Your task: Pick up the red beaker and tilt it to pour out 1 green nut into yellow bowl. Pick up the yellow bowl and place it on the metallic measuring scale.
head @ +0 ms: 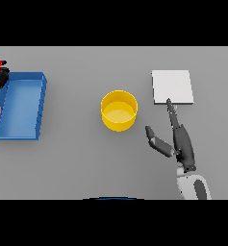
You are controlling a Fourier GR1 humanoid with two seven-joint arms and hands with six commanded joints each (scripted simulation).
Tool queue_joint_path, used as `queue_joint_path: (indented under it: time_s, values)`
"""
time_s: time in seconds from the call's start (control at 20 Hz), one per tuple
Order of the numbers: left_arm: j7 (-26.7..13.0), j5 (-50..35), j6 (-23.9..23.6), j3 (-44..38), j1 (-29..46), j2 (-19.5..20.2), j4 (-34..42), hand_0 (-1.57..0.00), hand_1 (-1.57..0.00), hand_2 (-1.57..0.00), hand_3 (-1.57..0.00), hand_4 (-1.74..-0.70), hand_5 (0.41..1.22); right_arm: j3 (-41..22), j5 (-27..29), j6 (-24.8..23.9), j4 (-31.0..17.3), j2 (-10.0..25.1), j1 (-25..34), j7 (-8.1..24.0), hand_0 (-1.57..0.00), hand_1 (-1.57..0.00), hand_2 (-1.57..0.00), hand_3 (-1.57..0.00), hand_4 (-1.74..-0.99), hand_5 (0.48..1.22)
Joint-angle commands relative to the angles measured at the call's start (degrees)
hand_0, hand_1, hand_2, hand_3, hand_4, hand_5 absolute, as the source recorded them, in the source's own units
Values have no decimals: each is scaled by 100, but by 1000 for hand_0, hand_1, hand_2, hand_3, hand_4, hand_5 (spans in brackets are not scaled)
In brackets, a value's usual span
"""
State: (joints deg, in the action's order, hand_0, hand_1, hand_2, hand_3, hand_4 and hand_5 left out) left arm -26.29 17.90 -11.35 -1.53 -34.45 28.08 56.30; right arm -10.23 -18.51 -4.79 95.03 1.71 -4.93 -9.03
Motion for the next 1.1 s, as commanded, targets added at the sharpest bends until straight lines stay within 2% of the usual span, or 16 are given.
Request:
queue_joint_path:
  time_s: [0.0, 0.1, 0.2, 0.25, 0.3, 0.4, 0.45, 0.55, 0.65, 0.75, 0.9, 1.05]
  values:
    - [-142, -51, 3, -43, 67, 4, 127, -1571, -1571, -1571, -1533, -1741, 1173, 10, -3, -20, -52, -34, 100, 116, 1, 1, 1, 1, -1006, 647]
    - [-253, -97, -63, -38, 281, -84, 396, -1571, -1571, -1571, -1547, -1741, 1123, 54, 16, -30, -59, 22, 89, -47, 1, 1, 1, 1, -1010, 650]
    - [-266, -39, -43, 21, 482, -51, 583, -1571, -1571, -1571, -1555, -1741, 1046, 14, -44, -77, -112, -37, 73, -31, 1, 1, 1, 1, -1013, 644]
    - [-286, 29, -16, 71, 537, -18, 659, -1571, -1571, -1571, -1559, -1713, 991, 60, -8, -76, -73, -18, 160, 83, 1, 1, 1, 1, -1017, 638]
    - [-294, 89, 8, 125, 618, -3, 691, -1571, -1571, -1571, -1561, -1645, 941, 33, -46, -89, -87, -27, 142, 74, 1, 1, 1, 1, -1021, 636]
    - [-298, 130, 70, 173, 861, 68, 961, -1571, -1571, -1563, -1536, -1401, 848, 26, -47, -75, -34, 1, 91, 7, 1, 1, 1, 1, -1017, 635]
    - [-390, 132, 130, 193, 878, 88, 1031, -1571, -1543, -1501, -1470, -1275, 810, 47, -25, -72, -24, 13, 75, -4, 1, 1, 1, 1, -1012, 634]
    - [-380, 51, 270, 199, 984, 130, 1184, -1393, -1215, -1209, -1136, -1068, 749, 59, 25, -63, -31, -10, 88, -28, 1, 1, 1, 1, -1007, 635]
    - [-491, 71, 326, 276, 1026, 90, 1243, -965, -796, -816, -768, -958, 696, 47, 24, -42, -19, 1, 59, -31, 1, 1, 1, 1, -1004, 635]
    - [-539, 131, 504, 375, 973, 155, 1174, -617, -509, -522, -491, -889, 666, 23, -1, -69, 39, -37, 42, -7, 1, 1, 1, 1, -1008, 635]
    - [-336, 189, 675, 479, 978, 212, 999, -316, -260, -267, -251, -822, 657, 17, -18, -53, 34, -5, 52, -10, 1, 1, 1, 1, -1009, 639]
    - [-97, 202, 634, 475, 895, 177, 771, -161, -133, -136, -128, -796, 649, -25, -81, -59, 69, -5, 29, 16, 1, 1, 1, 1, -1019, 643]
